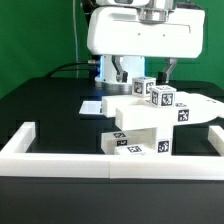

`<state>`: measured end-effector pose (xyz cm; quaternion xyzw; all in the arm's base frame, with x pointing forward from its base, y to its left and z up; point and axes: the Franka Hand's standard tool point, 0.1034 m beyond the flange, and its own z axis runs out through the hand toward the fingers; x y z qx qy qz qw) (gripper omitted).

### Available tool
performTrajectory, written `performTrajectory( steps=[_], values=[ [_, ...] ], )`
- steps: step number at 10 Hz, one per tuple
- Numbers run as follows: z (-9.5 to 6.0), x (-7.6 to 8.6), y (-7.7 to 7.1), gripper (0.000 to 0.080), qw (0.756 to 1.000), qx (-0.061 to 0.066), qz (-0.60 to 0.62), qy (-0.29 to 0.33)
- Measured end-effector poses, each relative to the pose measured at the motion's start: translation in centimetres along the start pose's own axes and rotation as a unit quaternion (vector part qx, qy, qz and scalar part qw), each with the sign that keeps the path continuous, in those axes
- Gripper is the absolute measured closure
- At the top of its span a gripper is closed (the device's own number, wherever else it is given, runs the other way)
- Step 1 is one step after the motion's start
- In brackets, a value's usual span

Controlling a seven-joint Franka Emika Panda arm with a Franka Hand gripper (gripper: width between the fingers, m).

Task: Assemble chair

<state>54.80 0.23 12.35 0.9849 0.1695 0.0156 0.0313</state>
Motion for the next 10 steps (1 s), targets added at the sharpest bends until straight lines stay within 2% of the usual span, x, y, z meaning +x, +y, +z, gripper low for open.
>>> performTrajectory(
  steps=[1,2,3,4,5,7,10],
  values=[
    [0.0,0.0,0.0,0.0177,1.0,0.0,0.003,0.0],
    [0.01,0.0,0.01,0.0356,1.0,0.0,0.003,0.0],
    [0.01,-0.01,-0.01,0.0356,1.0,0.0,0.009,0.0],
    [0.0,0.0,0.02,0.0517,1.0,0.0,0.016,0.0],
    [0.0,0.0,0.02,0.0515,1.0,0.0,0.018,0.0],
    [0.07,0.06,0.05,0.0515,0.994,-0.001,0.112,0.0],
    [0.1,0.26,-0.05,0.0514,0.966,-0.002,0.257,0.0]
  ],
)
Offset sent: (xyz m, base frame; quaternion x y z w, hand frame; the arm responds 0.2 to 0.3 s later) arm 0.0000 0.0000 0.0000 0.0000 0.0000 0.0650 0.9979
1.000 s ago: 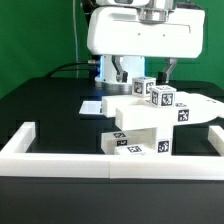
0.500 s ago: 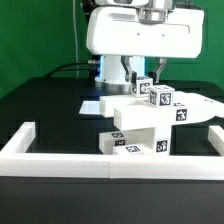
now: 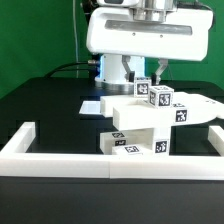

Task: Assemble chair

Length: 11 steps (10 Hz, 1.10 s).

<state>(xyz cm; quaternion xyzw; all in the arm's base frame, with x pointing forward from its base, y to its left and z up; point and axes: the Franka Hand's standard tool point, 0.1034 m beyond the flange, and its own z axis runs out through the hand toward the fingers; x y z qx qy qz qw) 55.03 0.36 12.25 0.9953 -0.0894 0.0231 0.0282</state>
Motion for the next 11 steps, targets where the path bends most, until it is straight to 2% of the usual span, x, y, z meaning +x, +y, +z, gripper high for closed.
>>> performTrajectory(
  steps=[4,7,8,9,10,11],
  values=[
    [0.0,0.25,-0.14,0.0512,0.981,0.003,0.195,0.0],
    [0.03,0.28,-0.23,0.0512,0.936,0.011,0.352,-0.003],
    [0.02,0.27,-0.24,0.0512,0.935,0.011,0.354,-0.003],
    [0.05,0.26,-0.25,0.0378,0.939,0.011,0.343,-0.003],
    [0.04,0.24,-0.32,0.0378,0.944,0.011,0.329,-0.003],
    [-0.05,0.19,-0.62,0.0245,0.951,0.009,0.309,-0.002]
  ],
)
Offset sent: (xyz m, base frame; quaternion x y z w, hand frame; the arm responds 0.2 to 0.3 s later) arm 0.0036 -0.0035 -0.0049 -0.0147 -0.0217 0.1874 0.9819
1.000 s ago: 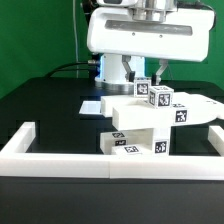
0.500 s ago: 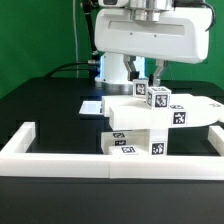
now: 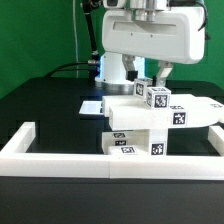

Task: Assemble chair

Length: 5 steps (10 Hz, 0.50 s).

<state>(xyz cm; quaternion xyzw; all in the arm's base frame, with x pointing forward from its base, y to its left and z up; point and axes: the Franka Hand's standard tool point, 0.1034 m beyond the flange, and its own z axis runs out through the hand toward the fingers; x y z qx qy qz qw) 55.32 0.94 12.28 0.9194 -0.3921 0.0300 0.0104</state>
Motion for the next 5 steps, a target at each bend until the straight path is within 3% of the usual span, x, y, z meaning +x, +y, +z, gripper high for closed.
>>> performTrajectory(
  steps=[1,5],
  values=[
    [-0.12,-0.08,-0.13,0.017,0.999,0.001,-0.034,0.0],
    [-0.29,0.0,0.09,0.0151,0.965,0.009,-0.261,0.014]
  ],
)
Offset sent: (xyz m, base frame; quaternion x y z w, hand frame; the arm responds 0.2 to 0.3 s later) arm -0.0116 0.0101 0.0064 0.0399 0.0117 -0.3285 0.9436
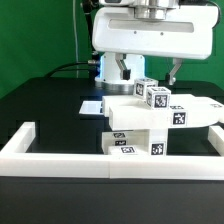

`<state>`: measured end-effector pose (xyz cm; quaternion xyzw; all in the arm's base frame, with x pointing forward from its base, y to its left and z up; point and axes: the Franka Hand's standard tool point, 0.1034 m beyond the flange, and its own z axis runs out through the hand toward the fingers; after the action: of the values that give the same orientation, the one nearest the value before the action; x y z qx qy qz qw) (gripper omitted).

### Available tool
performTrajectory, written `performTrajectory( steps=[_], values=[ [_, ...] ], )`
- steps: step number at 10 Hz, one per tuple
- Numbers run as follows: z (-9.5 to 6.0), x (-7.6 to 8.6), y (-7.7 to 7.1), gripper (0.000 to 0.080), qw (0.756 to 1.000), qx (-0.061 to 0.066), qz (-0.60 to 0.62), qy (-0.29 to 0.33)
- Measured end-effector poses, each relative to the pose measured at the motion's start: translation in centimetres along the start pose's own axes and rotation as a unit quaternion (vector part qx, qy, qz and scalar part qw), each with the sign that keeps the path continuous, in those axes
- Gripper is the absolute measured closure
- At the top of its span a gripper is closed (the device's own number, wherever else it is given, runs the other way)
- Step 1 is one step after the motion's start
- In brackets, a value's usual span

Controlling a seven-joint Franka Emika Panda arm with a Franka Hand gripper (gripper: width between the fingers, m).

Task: Assemble chair

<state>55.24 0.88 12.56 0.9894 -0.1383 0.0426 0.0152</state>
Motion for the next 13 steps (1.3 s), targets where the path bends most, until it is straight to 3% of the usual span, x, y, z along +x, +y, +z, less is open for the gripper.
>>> performTrajectory(
  steps=[5,7,9,10,11,12,13],
  values=[
    [0.02,0.04,0.12,0.015,0.987,0.0,-0.158,0.0],
    [0.11,0.02,0.21,0.015,0.972,-0.005,-0.236,-0.001],
    [0.14,0.01,0.27,0.015,0.968,-0.006,-0.249,-0.002],
    [0.14,0.02,0.29,0.027,0.968,-0.006,-0.249,-0.002],
    [0.14,0.02,0.3,0.027,0.969,-0.006,-0.249,-0.002],
    [0.14,0.02,0.29,0.0452,0.97,-0.006,-0.245,-0.002],
    [0.14,0.02,0.3,0.0517,0.973,-0.006,-0.232,-0.002]
  ],
)
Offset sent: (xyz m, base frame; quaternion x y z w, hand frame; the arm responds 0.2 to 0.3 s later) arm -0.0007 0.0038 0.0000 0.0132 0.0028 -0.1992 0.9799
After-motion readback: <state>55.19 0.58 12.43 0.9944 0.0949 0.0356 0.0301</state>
